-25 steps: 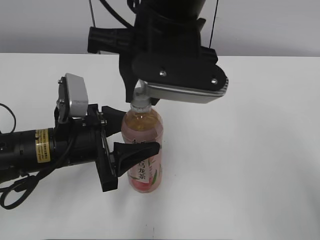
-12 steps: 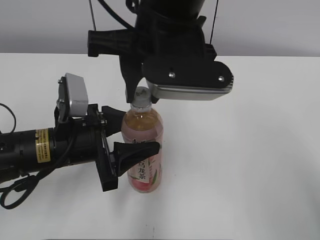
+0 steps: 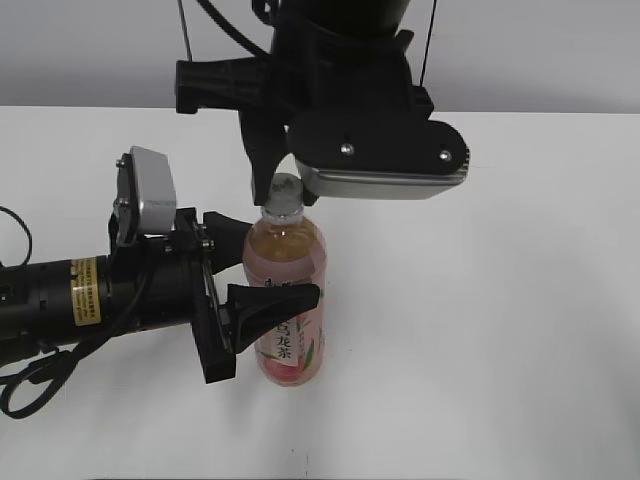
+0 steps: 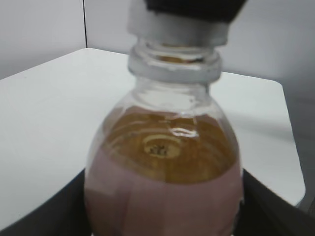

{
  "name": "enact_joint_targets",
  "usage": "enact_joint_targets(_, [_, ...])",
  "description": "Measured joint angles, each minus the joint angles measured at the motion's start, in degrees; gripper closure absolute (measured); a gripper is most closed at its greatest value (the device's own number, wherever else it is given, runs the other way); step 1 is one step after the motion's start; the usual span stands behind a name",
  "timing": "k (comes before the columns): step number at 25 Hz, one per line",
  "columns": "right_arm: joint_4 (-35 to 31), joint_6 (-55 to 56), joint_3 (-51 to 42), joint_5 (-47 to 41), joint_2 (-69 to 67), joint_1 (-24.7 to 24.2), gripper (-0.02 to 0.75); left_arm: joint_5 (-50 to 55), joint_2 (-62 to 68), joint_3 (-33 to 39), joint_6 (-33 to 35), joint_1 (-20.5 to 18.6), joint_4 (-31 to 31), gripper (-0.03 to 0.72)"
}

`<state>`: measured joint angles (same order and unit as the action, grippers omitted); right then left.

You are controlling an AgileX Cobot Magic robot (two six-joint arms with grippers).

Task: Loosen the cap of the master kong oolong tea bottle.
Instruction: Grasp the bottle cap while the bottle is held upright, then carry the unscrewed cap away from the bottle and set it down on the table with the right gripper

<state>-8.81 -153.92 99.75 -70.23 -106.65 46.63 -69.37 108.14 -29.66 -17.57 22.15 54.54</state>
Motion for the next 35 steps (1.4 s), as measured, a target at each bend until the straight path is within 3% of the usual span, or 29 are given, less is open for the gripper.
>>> enact_joint_targets(12, [-0.2,1.1,1.1,0.2,1.2,0.0,0.466,0.0,0.0,0.0,-0.1,0.0,0.0,0.228])
enact_joint_targets(22, [-0.1,12.1,1.1,0.2,3.0,-0.2,0.467,0.0,0.0,0.0,-0.1,0.0,0.0,0.228])
enact_joint_targets(26, [0.2,19.6,1.1,0.2,3.4,-2.5,0.467,0.0,0.0,0.0,-0.1,0.0,0.0,0.228])
enact_joint_targets(35, [0.6,40.9,0.4,0.2,3.4,-12.8,0.467,0.0,0.0,0.0,-0.1,0.0,-0.1,0.228])
